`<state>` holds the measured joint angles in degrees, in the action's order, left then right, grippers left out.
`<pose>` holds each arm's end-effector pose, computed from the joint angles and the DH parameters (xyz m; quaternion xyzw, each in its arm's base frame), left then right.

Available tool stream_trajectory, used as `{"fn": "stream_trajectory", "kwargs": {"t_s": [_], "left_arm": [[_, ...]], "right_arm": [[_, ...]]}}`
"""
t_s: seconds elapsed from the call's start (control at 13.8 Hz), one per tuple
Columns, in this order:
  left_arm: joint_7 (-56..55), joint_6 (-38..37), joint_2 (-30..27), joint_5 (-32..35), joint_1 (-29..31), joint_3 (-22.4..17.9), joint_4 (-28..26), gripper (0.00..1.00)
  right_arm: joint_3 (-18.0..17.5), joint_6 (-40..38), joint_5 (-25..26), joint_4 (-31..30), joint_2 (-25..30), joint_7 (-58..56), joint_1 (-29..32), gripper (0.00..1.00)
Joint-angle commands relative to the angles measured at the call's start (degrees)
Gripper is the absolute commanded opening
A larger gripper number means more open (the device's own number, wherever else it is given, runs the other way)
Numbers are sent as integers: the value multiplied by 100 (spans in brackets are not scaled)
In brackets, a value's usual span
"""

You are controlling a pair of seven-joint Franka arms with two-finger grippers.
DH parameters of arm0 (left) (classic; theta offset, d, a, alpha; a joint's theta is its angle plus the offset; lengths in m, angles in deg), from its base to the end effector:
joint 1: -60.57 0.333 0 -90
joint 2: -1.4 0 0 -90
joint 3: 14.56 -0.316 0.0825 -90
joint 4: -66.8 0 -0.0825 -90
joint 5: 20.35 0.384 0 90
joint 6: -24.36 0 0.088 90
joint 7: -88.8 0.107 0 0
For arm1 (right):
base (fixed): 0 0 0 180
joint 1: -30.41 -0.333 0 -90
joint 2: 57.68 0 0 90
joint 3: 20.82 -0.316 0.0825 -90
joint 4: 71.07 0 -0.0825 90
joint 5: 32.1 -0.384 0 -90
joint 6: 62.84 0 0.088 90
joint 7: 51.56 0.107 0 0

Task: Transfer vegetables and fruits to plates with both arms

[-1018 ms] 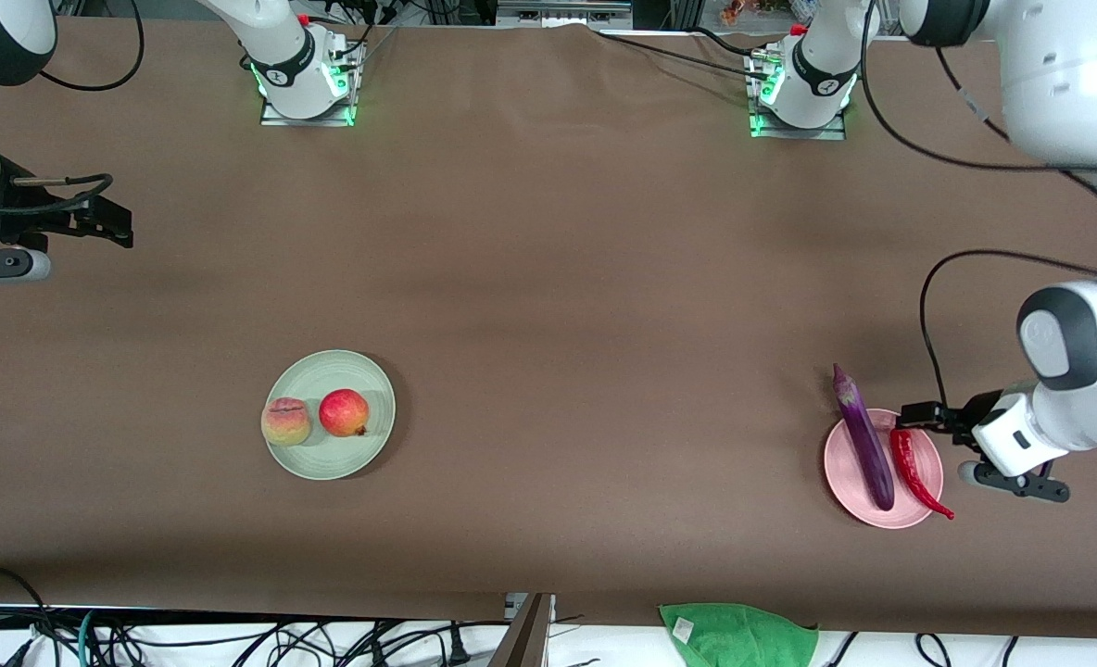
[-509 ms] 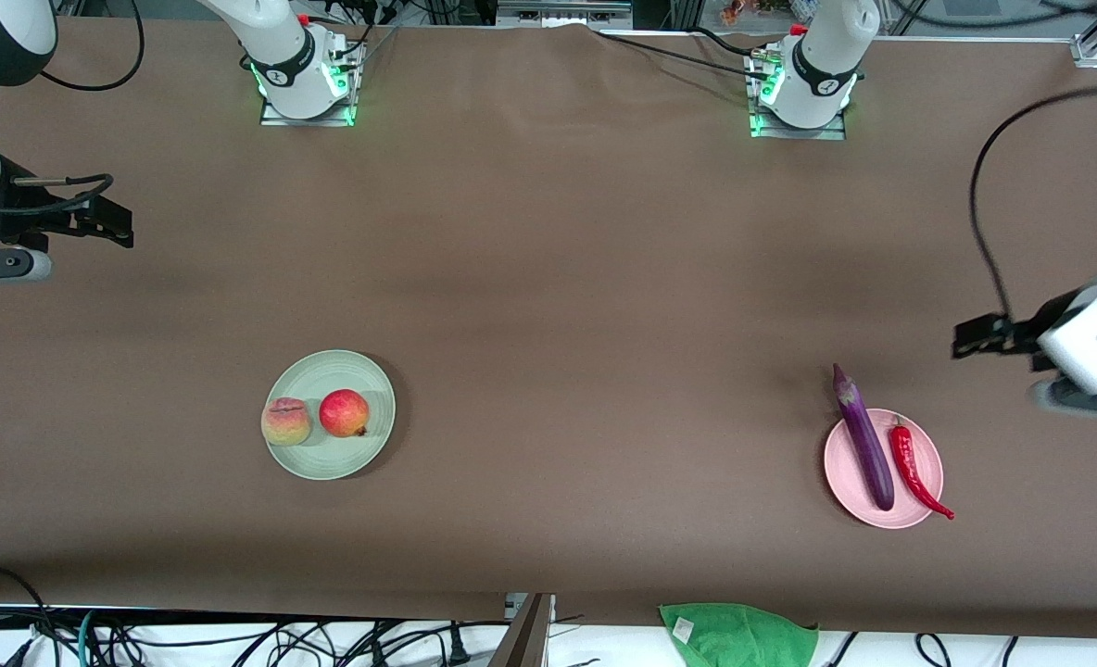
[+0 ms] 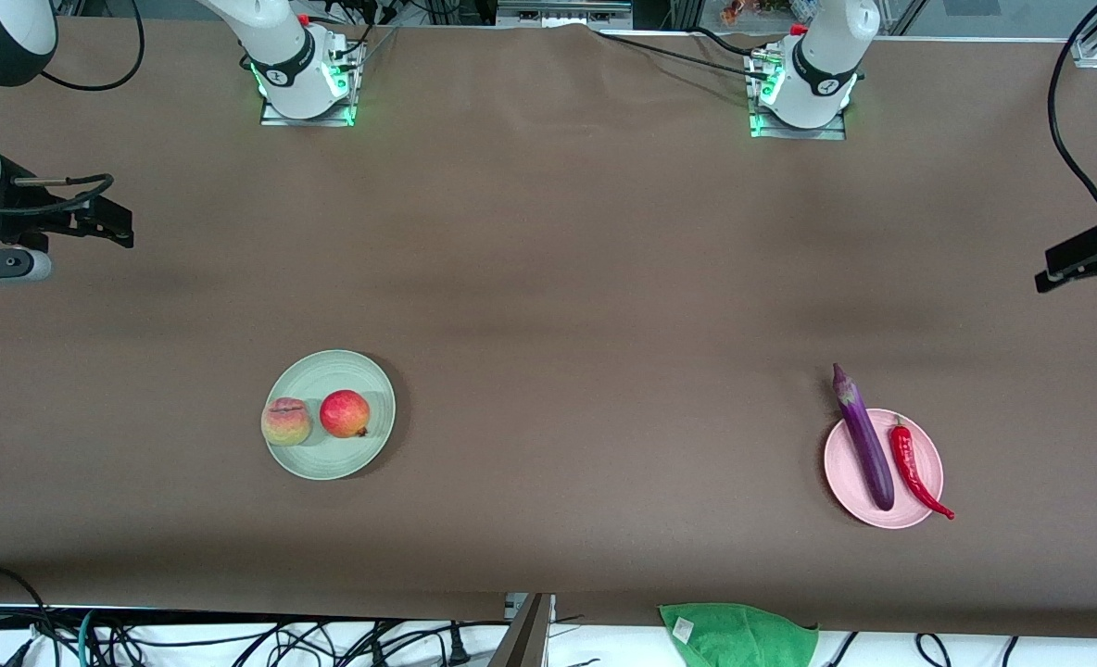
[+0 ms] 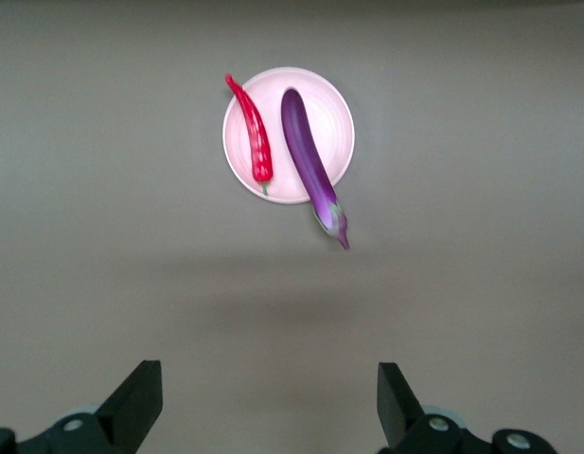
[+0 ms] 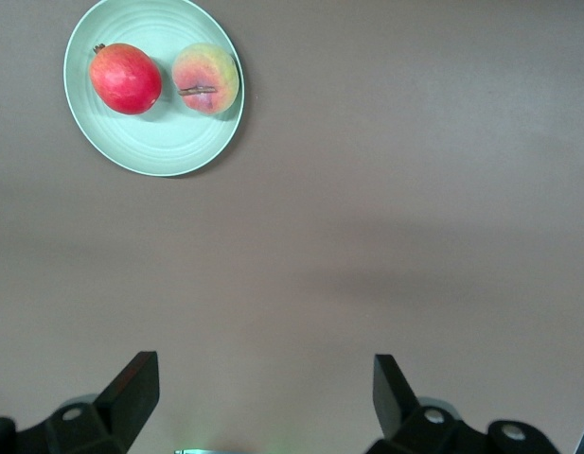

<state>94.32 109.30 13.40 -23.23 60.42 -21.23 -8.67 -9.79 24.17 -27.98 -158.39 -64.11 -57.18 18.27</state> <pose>0.6068 0.0552 0.6143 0.9997 0.0060 -0.0199 0.0152 0.5802 0.0092 0.5800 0.9955 0.0587 -0.0595 0.0444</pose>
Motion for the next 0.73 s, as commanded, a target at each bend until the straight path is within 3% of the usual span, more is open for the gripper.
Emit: {"fn": "stream_trajectory", "kwargs": {"t_s": [0.0,0.15,0.65], "left_arm": [[-456,-39,-399,113,181,376,-511,100],[-456,-21,-567,122,199,386,-784,100],[-395,-135,-295,139,217,386,-679,100]], "right_arm": [[-4,-8,-96,-145,151,-71,27,100],[4,-8,-96,-145,151,-71,27,100],[4,-8,-105,-145,151,-71,27,100]]}}
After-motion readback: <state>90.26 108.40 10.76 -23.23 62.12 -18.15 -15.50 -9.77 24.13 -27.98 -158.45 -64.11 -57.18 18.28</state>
